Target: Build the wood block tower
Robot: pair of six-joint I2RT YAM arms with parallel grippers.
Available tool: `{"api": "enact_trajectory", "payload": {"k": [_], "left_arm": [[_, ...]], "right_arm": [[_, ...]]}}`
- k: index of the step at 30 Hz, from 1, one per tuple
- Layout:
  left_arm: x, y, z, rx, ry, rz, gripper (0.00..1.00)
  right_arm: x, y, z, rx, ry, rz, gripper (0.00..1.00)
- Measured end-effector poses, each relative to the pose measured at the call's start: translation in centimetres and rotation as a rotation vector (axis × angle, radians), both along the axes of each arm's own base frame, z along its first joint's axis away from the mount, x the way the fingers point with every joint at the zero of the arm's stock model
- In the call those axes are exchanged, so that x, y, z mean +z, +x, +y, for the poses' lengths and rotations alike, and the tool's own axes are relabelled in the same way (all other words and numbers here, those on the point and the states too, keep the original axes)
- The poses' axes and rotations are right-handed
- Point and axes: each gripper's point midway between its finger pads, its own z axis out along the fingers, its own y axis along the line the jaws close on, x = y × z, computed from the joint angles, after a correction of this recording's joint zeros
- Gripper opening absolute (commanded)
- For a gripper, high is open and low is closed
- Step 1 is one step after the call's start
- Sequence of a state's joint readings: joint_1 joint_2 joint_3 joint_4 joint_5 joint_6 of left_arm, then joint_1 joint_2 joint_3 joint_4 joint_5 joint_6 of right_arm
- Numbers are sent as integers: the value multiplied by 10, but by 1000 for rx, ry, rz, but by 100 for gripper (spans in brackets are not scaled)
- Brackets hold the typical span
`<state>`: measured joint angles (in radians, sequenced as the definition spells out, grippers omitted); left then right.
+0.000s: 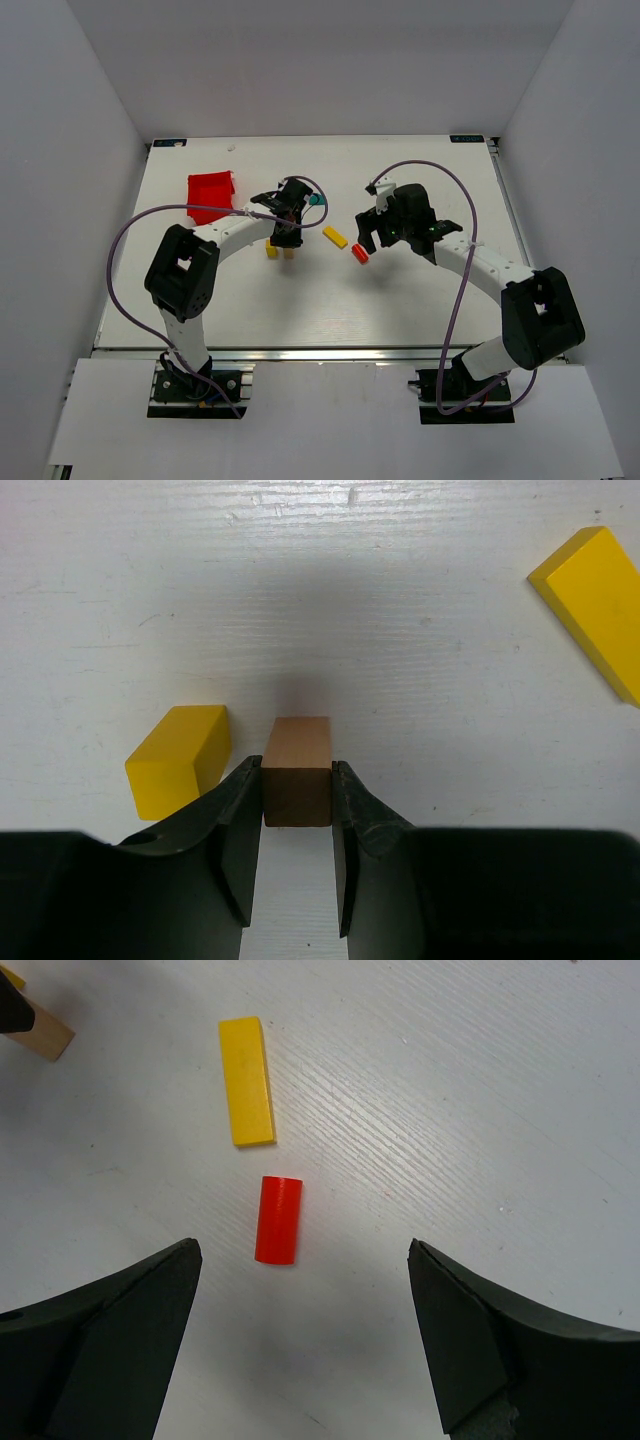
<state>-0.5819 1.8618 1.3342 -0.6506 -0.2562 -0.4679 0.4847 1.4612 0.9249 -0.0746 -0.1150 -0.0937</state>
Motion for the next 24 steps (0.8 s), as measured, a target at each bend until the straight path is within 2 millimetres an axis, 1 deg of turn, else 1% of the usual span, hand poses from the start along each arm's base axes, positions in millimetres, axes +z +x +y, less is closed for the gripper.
{"api": "enact_trajectory", "payload": {"k": [2,3,5,6,11,21,24], "left_arm": [[0,0,0,0,0,0,43],[0,0,0,0,0,0,48],[0,0,0,0,0,1,48],[0,0,0,0,1,2,52],[0,-1,0,3,0,3,55],[2,0,-1,-7,-3,0,56],[4,2,-3,-16,-6,-6,61]], "right_arm": [[0,0,0,1,-1,-1,89],[0,0,0,2,-2,-2,89],[0,0,0,3,-3,-1,89],[0,0,0,3,-3,-1,89],[-1,-1,0,12,-9,-1,89],[-1,-2,1,25,-4,0,89],[-1,-3,3,35,-2,0,89]]}}
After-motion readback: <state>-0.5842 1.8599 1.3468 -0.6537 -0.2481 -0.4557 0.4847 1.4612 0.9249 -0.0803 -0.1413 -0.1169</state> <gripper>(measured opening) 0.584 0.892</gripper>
